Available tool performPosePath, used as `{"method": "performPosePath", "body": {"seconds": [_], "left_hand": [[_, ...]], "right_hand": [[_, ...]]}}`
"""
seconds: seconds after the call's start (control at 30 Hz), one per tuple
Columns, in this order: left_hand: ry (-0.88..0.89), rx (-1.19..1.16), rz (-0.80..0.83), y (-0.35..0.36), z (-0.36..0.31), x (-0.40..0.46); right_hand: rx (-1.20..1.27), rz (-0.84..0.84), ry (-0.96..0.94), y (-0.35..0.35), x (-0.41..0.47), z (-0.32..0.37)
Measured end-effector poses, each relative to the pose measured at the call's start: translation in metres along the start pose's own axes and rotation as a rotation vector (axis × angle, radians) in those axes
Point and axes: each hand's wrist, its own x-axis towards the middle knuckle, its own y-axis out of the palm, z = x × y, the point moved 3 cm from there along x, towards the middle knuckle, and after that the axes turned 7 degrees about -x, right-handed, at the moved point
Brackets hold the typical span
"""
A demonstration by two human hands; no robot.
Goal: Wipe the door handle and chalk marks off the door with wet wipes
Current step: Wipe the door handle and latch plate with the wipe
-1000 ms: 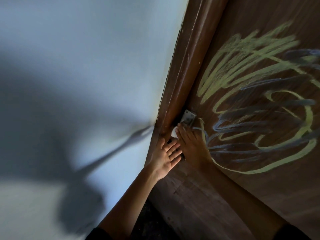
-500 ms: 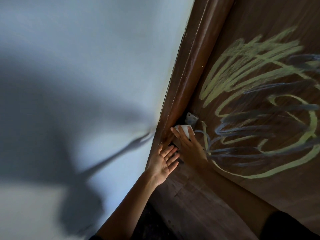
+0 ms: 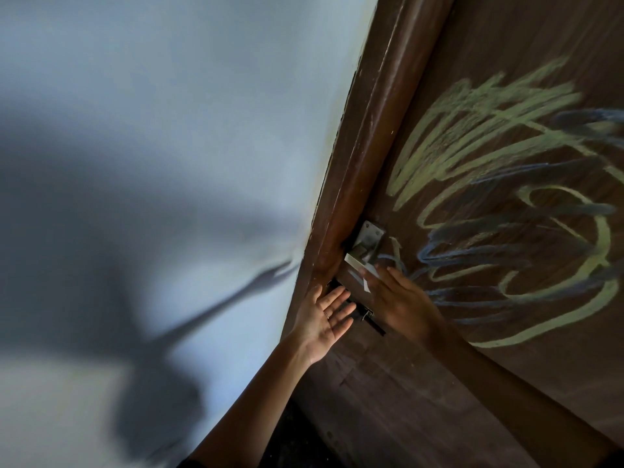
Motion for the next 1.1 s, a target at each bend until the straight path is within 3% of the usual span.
{"method": "performPosePath", "body": {"seconds": [0.1, 0.23, 0.37, 0.63, 0.9, 1.1], "left_hand": [[0.001, 0.01, 0.014, 0.006, -0.001, -0.002], [0.012, 0.022, 0.012, 0.009, -0.001, -0.003], [-0.004, 0.019, 0.002, 0.008, 0.002, -0.003], [-0.011, 0.007, -0.038, -0.001, 0.003, -0.006], [0.039, 0.061, -0.015, 0.002, 0.003, -0.003], [0.225, 0.397, -0.081, 0.026, -0.005, -0.002]], "right_hand": [[0.14, -0.141, 0.055, -0.008, -0.001, -0.007], [0.297, -0.288, 0.261, -0.025, 0.002, -0.022], [0.276, -0.357, 0.375, -0.029, 0.028, -0.041], [-0.023, -0.057, 0.034, 0.012, 0.065, -0.042], [-0.191, 0.016, 0.043, 0.013, 0.034, -0.058], [-0.239, 0.212, 0.05, 0.022, 0.05, -0.048]]}}
